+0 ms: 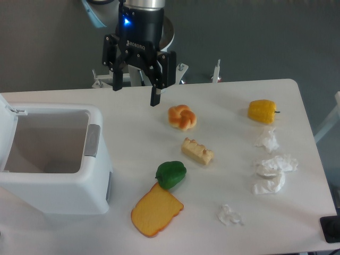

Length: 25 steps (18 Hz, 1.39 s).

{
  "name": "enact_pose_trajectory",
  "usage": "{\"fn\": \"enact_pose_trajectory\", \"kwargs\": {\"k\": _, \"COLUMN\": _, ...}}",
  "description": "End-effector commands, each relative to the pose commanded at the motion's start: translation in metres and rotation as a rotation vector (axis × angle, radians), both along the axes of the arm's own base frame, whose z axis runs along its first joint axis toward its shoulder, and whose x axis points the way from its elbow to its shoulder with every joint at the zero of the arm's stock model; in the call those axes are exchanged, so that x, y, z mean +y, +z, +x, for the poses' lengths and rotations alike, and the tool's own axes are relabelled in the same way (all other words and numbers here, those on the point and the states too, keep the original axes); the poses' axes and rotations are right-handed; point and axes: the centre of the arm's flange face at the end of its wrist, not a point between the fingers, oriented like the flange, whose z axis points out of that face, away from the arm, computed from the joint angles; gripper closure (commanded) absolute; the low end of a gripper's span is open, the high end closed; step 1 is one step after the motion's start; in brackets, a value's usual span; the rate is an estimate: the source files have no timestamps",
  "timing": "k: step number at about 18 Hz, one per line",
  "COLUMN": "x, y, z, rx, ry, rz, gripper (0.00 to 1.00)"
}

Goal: Close the trash can

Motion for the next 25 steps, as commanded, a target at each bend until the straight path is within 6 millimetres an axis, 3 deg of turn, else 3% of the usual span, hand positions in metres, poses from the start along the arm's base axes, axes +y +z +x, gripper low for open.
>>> {"fn": "enact_pose_trajectory", "kwargs": {"k": 5, "x": 0.003, "y": -0.006, "z": 0.003, "rx": -0.03, "ry": 0.015, "rz": -0.002, "gripper": 0.0}}
{"fn": "enact_pose_trajectory", "kwargs": {"k": 10, "x": 0.015, "y": 0.005, "z": 0.006, "rx": -0.138, "ry": 0.06, "rz": 0.077, "gripper": 0.0}}
{"fn": "enact_pose_trajectory", "kwargs": {"k": 17, "x": 0.021, "y": 0.008, "z": 0.009, "rx": -0.224, "ry": 0.078, "rz": 0.126, "gripper": 0.0}}
{"fn": "enact_pose_trajectory", "kwargs": {"k": 21, "x": 0.021, "y": 0.017, "z": 0.009, "rx": -0.285, "ry": 0.175, "rz": 0.145, "gripper": 0.0}}
{"fn": "enact_pose_trajectory", "kwargs": {"k": 25, "x": 0.042, "y": 0.023, "z": -0.002, "rx": -0.448, "ry": 0.272, "rz": 0.194, "gripper": 0.0}}
